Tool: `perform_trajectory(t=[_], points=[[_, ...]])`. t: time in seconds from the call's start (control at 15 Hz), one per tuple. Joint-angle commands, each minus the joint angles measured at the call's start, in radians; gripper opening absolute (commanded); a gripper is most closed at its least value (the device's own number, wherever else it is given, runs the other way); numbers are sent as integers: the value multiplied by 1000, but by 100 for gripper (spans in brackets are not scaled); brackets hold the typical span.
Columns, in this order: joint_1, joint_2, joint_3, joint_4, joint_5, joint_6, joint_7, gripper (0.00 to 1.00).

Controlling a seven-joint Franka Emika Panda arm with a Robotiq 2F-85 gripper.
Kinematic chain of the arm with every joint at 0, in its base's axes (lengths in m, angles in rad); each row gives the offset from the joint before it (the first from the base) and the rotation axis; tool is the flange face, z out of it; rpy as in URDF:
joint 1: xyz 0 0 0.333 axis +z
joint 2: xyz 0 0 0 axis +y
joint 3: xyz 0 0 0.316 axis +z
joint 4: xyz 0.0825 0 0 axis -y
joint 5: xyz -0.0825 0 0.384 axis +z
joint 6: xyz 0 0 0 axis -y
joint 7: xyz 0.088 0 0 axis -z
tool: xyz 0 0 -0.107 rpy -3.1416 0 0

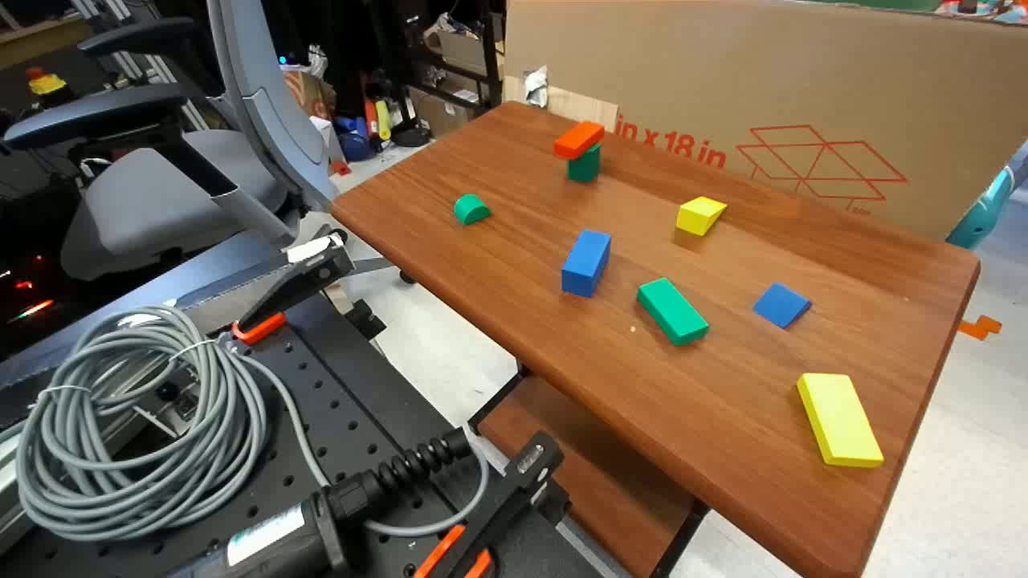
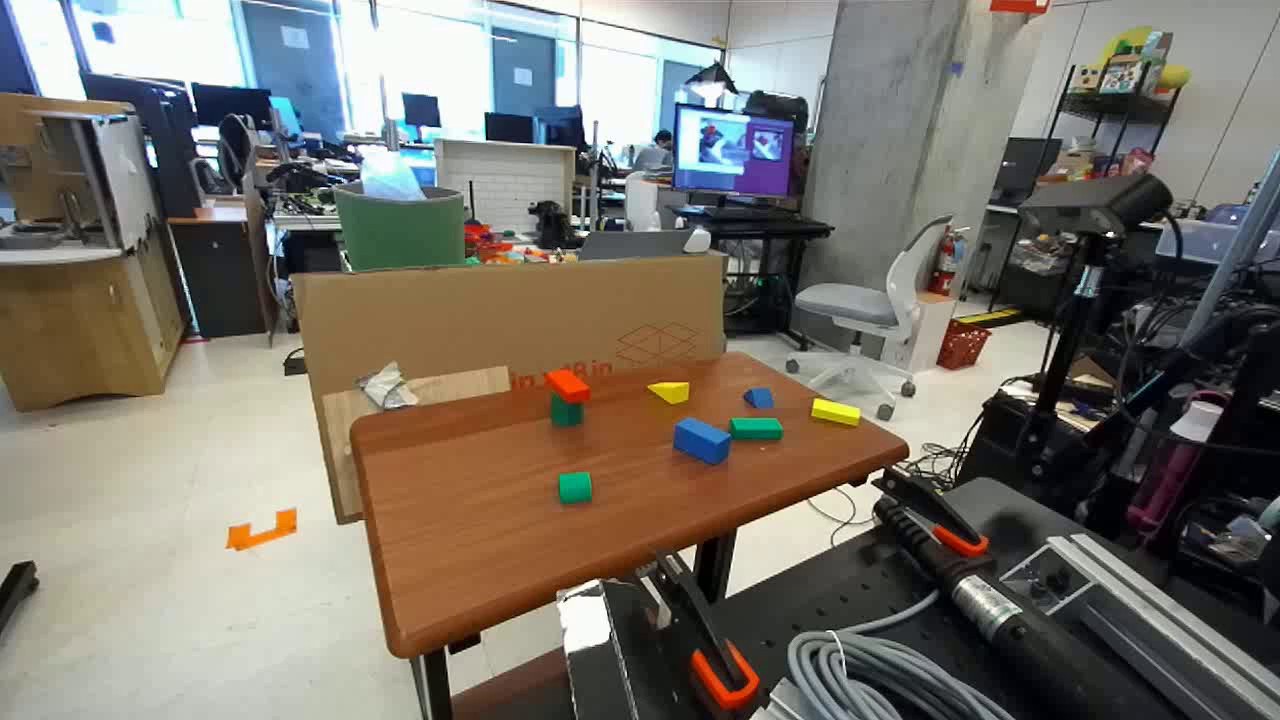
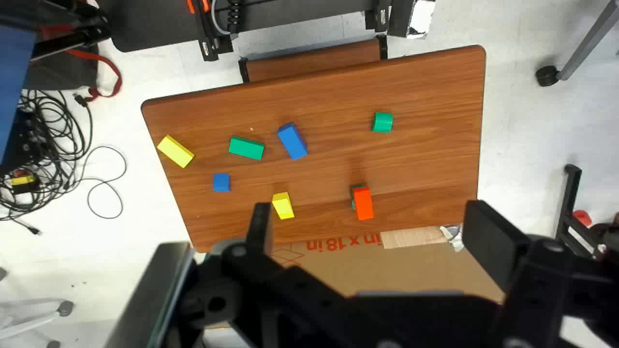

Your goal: Pick the green block and put it on the blue block

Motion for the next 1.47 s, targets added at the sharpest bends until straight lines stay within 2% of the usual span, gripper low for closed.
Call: perform_trajectory(t=[0.0, 1.2, 1.4], points=[[14, 2, -11, 2, -8, -1, 7, 100], [18, -3, -6, 4, 2, -2, 17, 100], [10, 33, -3, 20, -16, -2, 12, 100]])
